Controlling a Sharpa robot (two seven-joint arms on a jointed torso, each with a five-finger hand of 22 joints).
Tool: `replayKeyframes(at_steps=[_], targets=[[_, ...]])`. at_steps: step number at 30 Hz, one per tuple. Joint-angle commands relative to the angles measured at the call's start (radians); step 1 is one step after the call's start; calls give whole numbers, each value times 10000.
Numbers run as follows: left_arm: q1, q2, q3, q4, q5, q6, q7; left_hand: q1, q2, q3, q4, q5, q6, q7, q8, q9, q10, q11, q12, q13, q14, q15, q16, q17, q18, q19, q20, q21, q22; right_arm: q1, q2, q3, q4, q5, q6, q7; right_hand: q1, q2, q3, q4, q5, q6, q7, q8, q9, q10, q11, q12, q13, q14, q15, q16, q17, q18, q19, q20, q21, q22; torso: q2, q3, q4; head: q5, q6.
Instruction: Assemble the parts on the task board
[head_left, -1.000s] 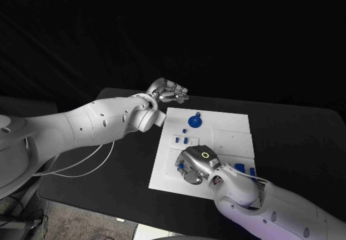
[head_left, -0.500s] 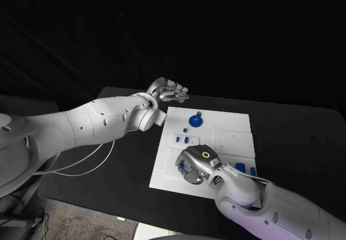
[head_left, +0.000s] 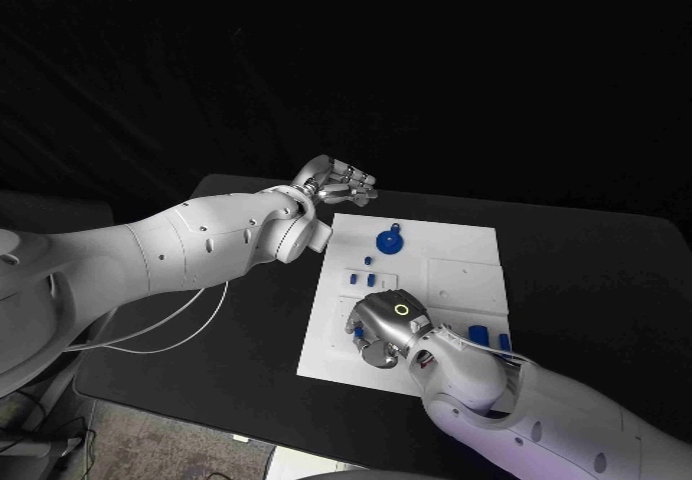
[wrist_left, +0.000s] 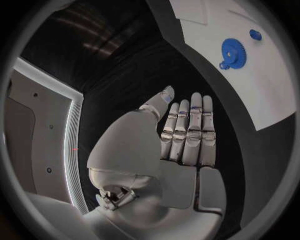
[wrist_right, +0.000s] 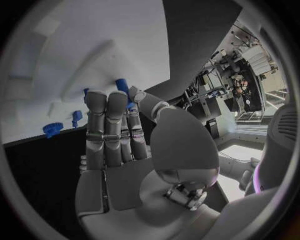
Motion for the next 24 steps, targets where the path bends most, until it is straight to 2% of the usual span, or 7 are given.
replayKeyframes(at_steps=[1, 13, 18, 20, 22, 23, 24], targets=[[21, 24, 6, 39, 39, 142, 28, 63, -23, 9, 51, -23, -26, 11, 11, 14, -55, 21, -1, 2, -64, -16, -16, 11, -58, 40, 20, -11, -10, -40, 25, -113, -102, -367, 784, -171, 39, 103, 22, -48, 22, 70, 10, 28, 10, 633, -431, 39, 93, 11, -69, -65, 4, 90, 373, -65, 17, 36, -1, -1, 4, -3, -14], [21, 32, 6, 39, 39, 167, 8, 72, -25, 0, 52, -26, -33, 12, 13, 15, -73, 26, 0, 2, -69, -14, -16, 10, -55, 46, 22, -9, -50, -11, 59, -214, -114, -136, 553, 17, -52, 39, 182, -149, 22, -5, 34, 14, -13, 555, -400, 26, 76, 6, -62, -122, -17, 99, 360, -70, -173, 30, -3, 11, -4, 4, -16], [21, 13, 5, 43, 38, 176, -5, 69, -27, -6, 53, -28, -33, 12, 12, 15, -85, 31, -1, 2, -83, -8, -19, 8, -56, 42, 26, -11, -65, -9, -27, -221, -64, 183, -207, 42, -747, -595, -7, -37, 145, -1169, 323, 0, -85, -1006, 43, 17, -5, 9, 277, -90, -84, 201, 343, 233, -580, -120, -2, 22, -10, -7, -20], [21, 6, 5, 43, 38, 178, -11, 69, -27, -6, 53, -29, -33, 12, 12, 15, -86, 31, -1, 2, -83, -8, -19, 8, -56, 42, 27, -11, -66, -9, -63, -222, -32, 291, -596, 25, -892, -920, -434, 48, 120, -1631, 288, 1, -101, -1819, 229, 23, -5, 17, 423, -119, -182, 318, 343, 383, -941, -311, 0, 25, -12, -7, -21], [21, 1, 5, 44, 37, 182, -16, 66, -30, -10, 56, -35, -34, 15, 12, 15, -101, 36, 0, 2, -90, -4, -17, 8, -56, 40, 32, -13, -82, -9, -92, -223, -1, 407, -980, 20, -344, -859, -1853, 353, 138, -1993, 204, 18, -99, -2453, 363, 48, -2, 19, 533, -138, -467, 575, 396, 570, -1370, -737, -3, 26, -17, -11, -13], [21, -1, 5, 45, 37, 185, -18, 66, -30, -10, 56, -35, -34, 15, 12, 15, -101, 36, 0, 2, -90, -4, -17, 8, -56, 40, 32, -13, -82, -9, -105, -223, 15, 461, -1168, 23, -332, -972, -1983, 405, 111, -2107, 161, 0, -107, -2733, 436, 19, -12, -2, 550, -144, -506, 604, 381, 576, -1555, -837, -6, 24, -17, -24, -1], [21, -2, 5, 45, 36, 187, -19, 66, -30, -10, 56, -35, -34, 15, 12, 15, -101, 36, 0, 2, -90, -4, -17, 8, -56, 40, 32, -13, -82, -9, -112, -223, 27, 492, -1270, 24, -279, -1059, -2152, 505, 104, -2315, 8, 11, -102, -2974, 510, 22, -15, -11, 577, -147, -541, 645, 376, 594, -1675, -921, -6, 26, -18, -29, 6]])
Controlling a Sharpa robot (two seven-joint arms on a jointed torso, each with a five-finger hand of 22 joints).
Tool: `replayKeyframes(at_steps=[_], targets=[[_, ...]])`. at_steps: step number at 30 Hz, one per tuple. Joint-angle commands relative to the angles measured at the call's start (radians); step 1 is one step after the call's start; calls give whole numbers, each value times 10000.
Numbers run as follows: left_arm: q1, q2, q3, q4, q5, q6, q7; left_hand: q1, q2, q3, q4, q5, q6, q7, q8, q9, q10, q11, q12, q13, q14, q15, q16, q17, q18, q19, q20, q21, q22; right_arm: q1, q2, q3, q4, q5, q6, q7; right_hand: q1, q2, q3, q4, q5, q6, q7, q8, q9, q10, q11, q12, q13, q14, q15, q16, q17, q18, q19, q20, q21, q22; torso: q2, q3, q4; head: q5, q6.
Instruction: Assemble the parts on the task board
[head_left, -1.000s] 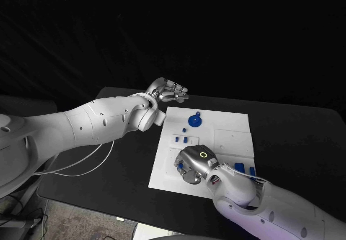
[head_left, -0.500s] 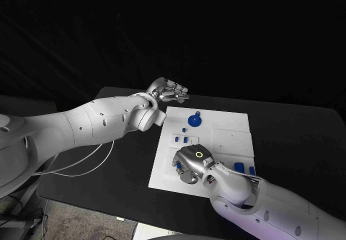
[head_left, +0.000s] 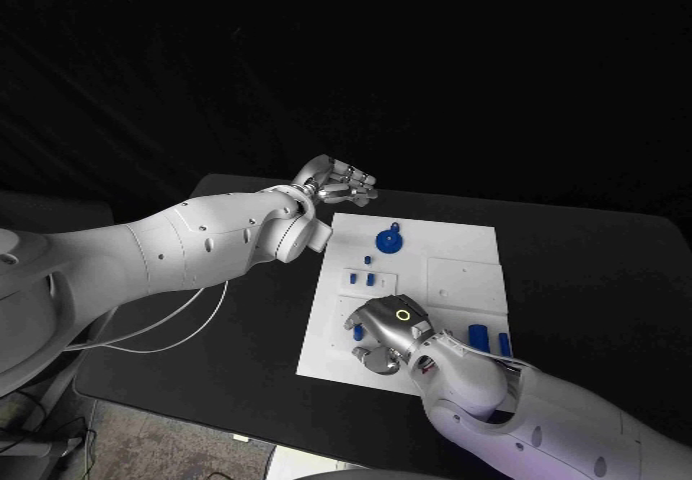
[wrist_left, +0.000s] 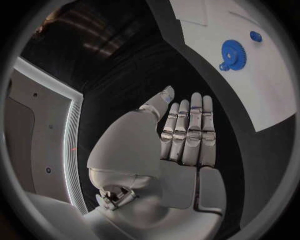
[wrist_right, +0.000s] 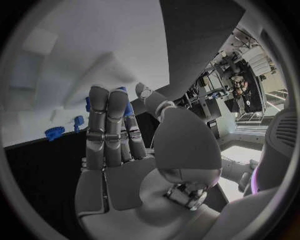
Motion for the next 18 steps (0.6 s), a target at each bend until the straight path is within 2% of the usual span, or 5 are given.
replayKeyframes(at_steps=[1, 5, 12, 15, 18], targets=[[21, 4, 7, 29, 35, 135, 28, 66, -30, -10, 56, -35, -34, 15, 12, 15, -65, -1, 0, 2, -90, -4, -18, 9, -56, 40, 32, -13, -10, 14, -24, 14, 87, 442, -1064, 79, 255, -247, -605, 393, -78, -383, -207, 15, -3, -572, 153, -27, -5, -19, 104, -61, -155, 288, 412, 102, -325, -297, -7, 6, -2, -31, 31], [21, -2, 7, 26, 34, 142, 25, 66, -30, -10, 56, -35, -34, 15, 12, 15, -65, -1, 0, 2, -90, -4, -18, 9, -56, 40, 32, -13, -10, 14, -90, 16, 212, 625, -1559, 101, 619, -544, -952, 1098, -46, -667, -250, 7, -4, -925, 231, -9, -16, -49, 149, -55, -364, 402, 425, 164, -346, -708, -9, 10, -3, -59, 61], [21, -11, 6, 9, 34, 153, 16, 66, -30, -10, 56, -35, -34, 15, 12, 15, -65, -1, 0, 2, -90, -4, -18, 9, -56, 40, 32, -13, -10, 18, -318, 110, 565, 935, -1907, 153, 600, -480, -1104, 1191, -19, -634, -216, 8, -4, -654, 163, -5, -12, -46, 111, 7, -475, 371, 409, 129, -136, -1051, -10, 5, -1, -117, 92], [21, -19, 6, -12, 34, 155, 12, 66, -30, -10, 56, -35, -34, 15, 12, 15, -65, -1, 0, 2, -90, -4, -18, 9, -56, 40, 32, -13, -10, 21, -488, 322, 791, 1130, -2054, 192, 558, -440, -1111, 1192, 17, -604, -185, 11, -3, -560, 140, 11, -11, -42, 99, 20, -476, 356, 407, 116, -103, -1079, -13, 8, -18, -205, 142], [20, -29, 6, -29, 34, 162, 10, 66, -30, -10, 56, -35, -34, 15, 12, 15, -65, -1, 0, 2, -90, -4, -18, 9, -56, 40, 32, -13, -10, 27, -763, 685, 1057, 1589, -2087, 246, 436, -252, -1071, 1194, 49, -454, -51, 11, -4, -174, 38, 59, -14, -30, 39, 55, -469, 298, 410, 68, -16, -1131, -20, 2, -20, -309, 233]])
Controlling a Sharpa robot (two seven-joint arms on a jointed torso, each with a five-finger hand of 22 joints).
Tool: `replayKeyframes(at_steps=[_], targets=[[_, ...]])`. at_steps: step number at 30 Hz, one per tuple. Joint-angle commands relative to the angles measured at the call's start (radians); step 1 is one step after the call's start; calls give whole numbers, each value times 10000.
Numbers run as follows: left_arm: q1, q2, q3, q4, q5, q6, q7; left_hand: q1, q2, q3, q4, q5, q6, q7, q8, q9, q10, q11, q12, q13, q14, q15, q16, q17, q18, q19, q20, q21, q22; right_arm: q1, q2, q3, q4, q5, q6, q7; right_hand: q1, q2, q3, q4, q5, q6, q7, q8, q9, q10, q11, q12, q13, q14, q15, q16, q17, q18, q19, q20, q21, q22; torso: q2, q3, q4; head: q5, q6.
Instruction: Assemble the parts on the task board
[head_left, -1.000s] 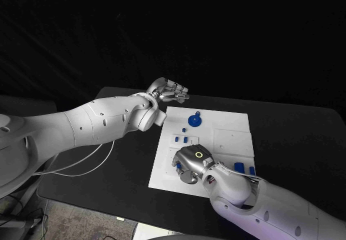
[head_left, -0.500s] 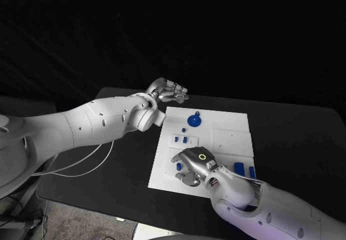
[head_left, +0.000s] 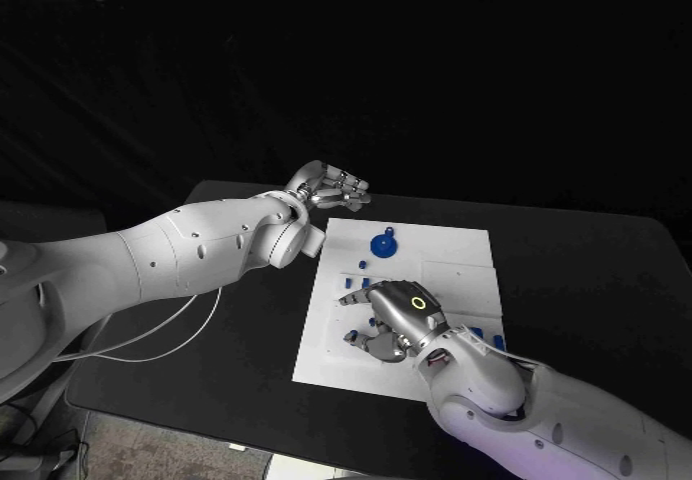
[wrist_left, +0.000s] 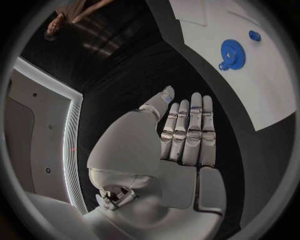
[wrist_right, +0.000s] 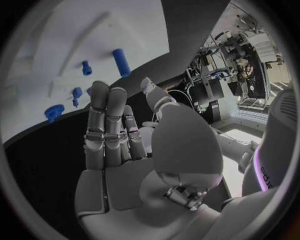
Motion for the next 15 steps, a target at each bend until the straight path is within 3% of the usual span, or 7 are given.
replayKeyframes(at_steps=[1, 5, 6, 7, 9, 11, 15], targets=[[20, -12, 5, 4, 34, 136, 36, 66, -30, -10, 56, -35, -34, 15, 12, 15, -65, -1, 0, 2, -90, -4, -18, 10, -56, 40, 32, -13, -11, 12, -290, 331, 273, 938, -399, 192, -93, 322, 99, 30, 27, 210, 196, 12, -4, 588, -170, 124, -21, 58, -92, 99, 10, 31, 396, -54, 93, -7, -5, -8, -2, -160, 115], [20, -107, 4, 52, 36, 142, 62, 61, -26, -20, 62, -40, -25, 16, 15, 16, -79, 1, 3, 3, -80, -6, -12, 14, -53, 47, 35, -10, -49, 48, -872, 949, 450, 2019, 112, 341, -482, 622, 832, 148, 16, 753, 439, 23, 6, 1720, -382, 54, -3, 76, -167, 186, 65, -209, 377, -157, 511, 177, -13, -5, -34, -306, 190], [19, -130, 3, 66, 41, 117, 90, 38, -19, -27, 79, -39, -18, 10, 14, 15, -54, -9, 7, 3, -59, -14, -9, 19, -52, 59, 31, -7, -57, 63, -974, 1026, 451, 2184, 243, 434, -717, 913, 1117, 399, -5, 1098, 261, 94, 43, 2272, -587, 187, 20, -1, -314, 146, 58, -247, 324, -229, 606, 233, -13, -5, -36, -387, 233], [19, -171, 3, 94, 58, 48, 151, 25, -1, -26, 94, -25, -18, 8, 12, 15, 25, -36, 24, 5, -10, -34, 6, 30, -48, 83, 20, 4, -55, 100, -1148, 1135, 448, 2408, 462, 566, -718, 974, 1467, 396, -43, 1220, 245, 46, 34, 2511, -645, 149, 21, -90, -366, 77, 38, -296, 231, -292, 346, 147, -24, -7, -57, -444, 264], [18, -265, 2, 157, 119, -80, 289, 9, 46, -15, 125, 35, -8, -2, 15, 16, 224, -104, 42, 8, 109, -87, 24, 51, -40, 151, -19, 36, -37, 181, -1508, 1294, 438, 2756, 854, 679, -790, 1014, 2027, 278, -64, 1497, 150, 65, 71, 2918, -782, 137, 68, -128, -428, 2, 22, -423, 151, -389, 193, 106, -40, -13, -95, -546, 326], [18, -360, 2, 216, 264, -150, 434, 23, 44, -13, 117, 92, 24, -17, 19, 17, 331, -135, 11, 4, 190, -122, 12, 61, -49, 201, -61, 72, 9, 273, -1869, 1412, 413, 3298, 1217, 710, -891, 923, 1940, 274, -72, 1775, 37, 120, 131, 3376, -935, 293, 167, -97, -516, 13, 48, -491, 191, -462, 394, 202, -85, 1, -162, -592, 362], [13, -532, 0, 314, 666, -103, 632, 20, 64, -11, 117, 112, 54, -27, 12, 15, 455, -177, 1, 4, 294, -162, -9, 63, -91, 226, -126, 116, 156, 458, -2509, 1603, 404, 4630, 1876, 522, -1014, 825, 1427, 219, -43, 1978, -89, 57, 178, 4308, -1220, 906, 686, -53, -689, 10, 91, -656, 236, -632, 667, 340, -146, 19, -238, -698, 380]])
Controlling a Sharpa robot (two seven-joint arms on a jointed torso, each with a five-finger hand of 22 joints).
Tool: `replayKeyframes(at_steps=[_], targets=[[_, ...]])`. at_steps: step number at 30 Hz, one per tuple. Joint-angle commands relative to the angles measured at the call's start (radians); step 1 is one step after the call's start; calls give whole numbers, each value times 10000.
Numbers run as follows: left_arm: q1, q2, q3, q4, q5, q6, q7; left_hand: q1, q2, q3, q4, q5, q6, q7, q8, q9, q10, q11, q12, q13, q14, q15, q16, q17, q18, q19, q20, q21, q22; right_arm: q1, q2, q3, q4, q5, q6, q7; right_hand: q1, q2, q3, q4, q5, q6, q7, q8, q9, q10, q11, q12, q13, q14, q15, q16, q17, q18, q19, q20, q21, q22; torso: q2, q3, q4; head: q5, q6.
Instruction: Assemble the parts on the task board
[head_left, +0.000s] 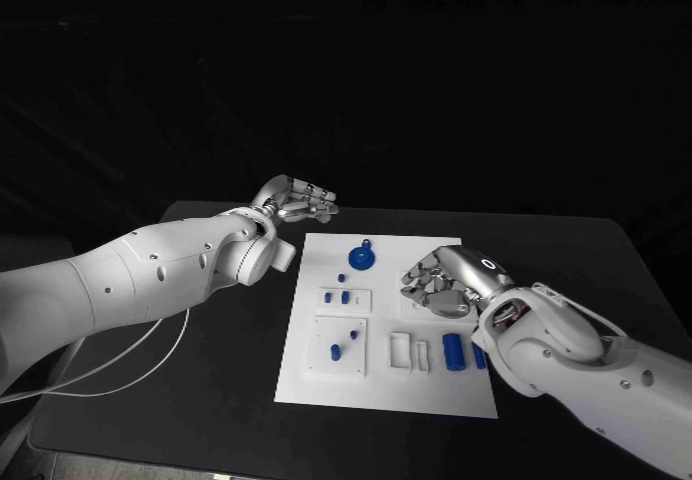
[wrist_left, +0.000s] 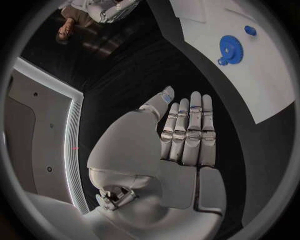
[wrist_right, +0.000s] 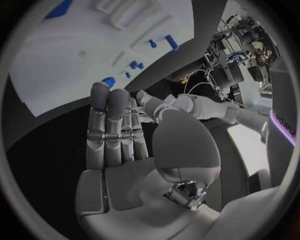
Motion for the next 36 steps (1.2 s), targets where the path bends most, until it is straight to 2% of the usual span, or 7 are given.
replayKeyframes(at_steps=[1, 4, 7, 13, 18, 32, 36], targets=[[9, -91, 5, 100, 602, -25, 500, 10, 65, -11, 43, 47, 52, -22, 14, 9, 73, -10, 0, 4, 89, -21, -8, 8, -94, 51, -26, 52, 97, 113, -356, 92, 44, 2136, 1337, 9, -39, 328, -984, -63, 15, 112, -139, -4, 28, -159, -252, 1011, 1380, 77, -309, 159, 275, -402, 322, -360, 482, 309, -97, 32, -126, -121, 21], [-17, -227, -2, 200, 778, 113, 590, -17, 67, -22, 56, 30, 46, -21, 11, 7, 87, -15, 0, 4, 102, -23, -4, 7, -97, 44, -26, 41, 139, 318, -836, 179, 139, 3040, 2091, -650, -253, 441, -1396, 176, 61, -103, -95, -23, -2, -742, -328, 3720, 4708, -52, -259, 777, 1195, -622, 353, -352, 2027, 1207, -143, 46, -165, -183, 24], [-73, -365, -11, 322, 956, 319, 725, -80, 56, -50, 93, -2, 22, -26, 9, 7, 126, -32, 3, 4, 109, -21, -5, 9, -99, 57, -14, 4, 134, 522, -1276, 223, 256, 3891, 2908, -1909, -445, 327, -474, 277, -13, -178, -110, -23, 97, -1219, -366, 6549, 8133, -129, -292, 1988, 2918, -646, 440, -403, 3562, 2123, -208, 45, -204, -308, -2], [-171, -575, -20, 556, 1186, 511, 915, -659, -238, -779, 541, 245, 158, -173, 38, 32, 362, -119, -17, 10, 154, 5, 6, 66, -143, 220, 84, -143, -375, 713, -1698, 229, 245, 5327, 4651, -3764, -1193, 198, -629, 801, -36, -516, -22, -30, 212, -955, -267, 7634, 9715, -63, -207, 2991, 4455, -603, 394, -309, 4304, 2669, -290, 16, -254, -396, -38], [-218, -670, -25, 656, 1187, 599, 975, -614, -141, -1807, 781, 295, 95, -222, 15, 29, 501, -147, -36, 6, 142, 18, -2, 151, -171, 456, 98, -134, -1410, 757, -1810, 146, 123, 5782, 5719, -4397, -1622, 221, -909, 1093, -53, -637, 45, -45, 221, -885, -228, 7654, 9894, -33, -166, 3099, 4694, -606, 381, -267, 4431, 2784, -335, -10, -247, -445, -104], [-244, -664, -37, 719, 1177, 849, 998, -435, 285, -3541, 1011, 125, 27, -191, 14, 28, 746, -197, -22, 17, 181, 14, -11, 222, -258, 832, 76, -89, -3281, 890, -1607, -519, -53, 5810, 6189, -4693, -1880, -282, -1454, 1399, -50, -905, 102, -33, 202, -666, -180, 7726, 10515, 80, -105, 3259, 5292, -641, 412, -212, 4841, 3076, -345, -128, -223, -586, -159], [-245, -620, -48, 722, 1177, 900, 986, -357, 433, -3976, 999, 126, 4, -183, 15, 29, 699, -179, -22, 17, 171, 21, -10, 232, -258, 955, 84, -59, -3881, 916, -1410, -705, -99, 5616, 5926, -4696, -1803, -322, -1557, 1572, -46, -1018, 125, -24, 289, -563, -153, 7631, 10879, 123, -72, 3212, 5566, -624, 385, -170, 5009, 3091, -334, -102, -215, -566, -180]])
